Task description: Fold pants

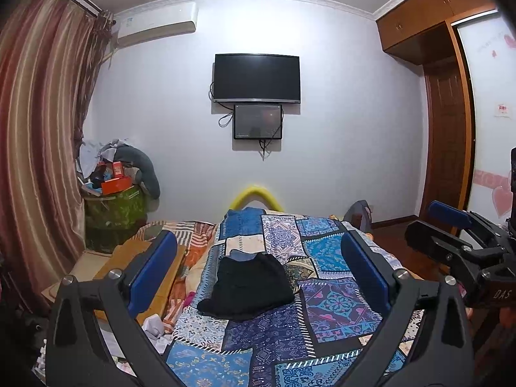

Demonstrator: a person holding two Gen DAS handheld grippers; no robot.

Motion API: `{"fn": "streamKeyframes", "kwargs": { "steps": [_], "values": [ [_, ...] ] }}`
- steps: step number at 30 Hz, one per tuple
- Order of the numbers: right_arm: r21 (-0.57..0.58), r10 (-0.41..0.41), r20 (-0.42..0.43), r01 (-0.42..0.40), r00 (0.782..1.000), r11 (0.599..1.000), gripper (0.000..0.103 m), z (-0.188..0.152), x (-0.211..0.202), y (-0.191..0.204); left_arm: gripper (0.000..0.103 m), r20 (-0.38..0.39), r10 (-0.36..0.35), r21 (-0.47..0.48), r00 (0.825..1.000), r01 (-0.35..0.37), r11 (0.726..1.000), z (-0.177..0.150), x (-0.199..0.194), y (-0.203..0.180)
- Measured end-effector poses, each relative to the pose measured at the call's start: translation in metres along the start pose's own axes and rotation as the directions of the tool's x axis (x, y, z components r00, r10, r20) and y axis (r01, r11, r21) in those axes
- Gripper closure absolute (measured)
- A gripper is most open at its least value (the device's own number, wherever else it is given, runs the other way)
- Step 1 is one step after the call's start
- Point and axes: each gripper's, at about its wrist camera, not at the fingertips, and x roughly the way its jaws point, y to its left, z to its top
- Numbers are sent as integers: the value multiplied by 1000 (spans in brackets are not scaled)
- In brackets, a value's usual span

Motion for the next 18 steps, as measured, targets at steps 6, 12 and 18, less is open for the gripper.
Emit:
{"fn": "streamKeyframes", "kwargs": {
  "steps": [6, 12, 18],
  "values": [
    [3, -3, 5, 3, 1000, 1000, 0, 0, -2, 0, 0, -30, -23, 18, 999, 24, 1000, 0, 4, -2],
    [3, -2, 5, 2, 1000, 1000, 0, 0, -2, 0, 0, -40, -31, 7, 999, 32, 999, -1, 8, -2],
    [7, -3, 3, 3, 1000, 1000, 0, 0, -1, 0, 0, -45, -39, 15, 998, 40, 999, -3, 10, -5]
  ]
}}
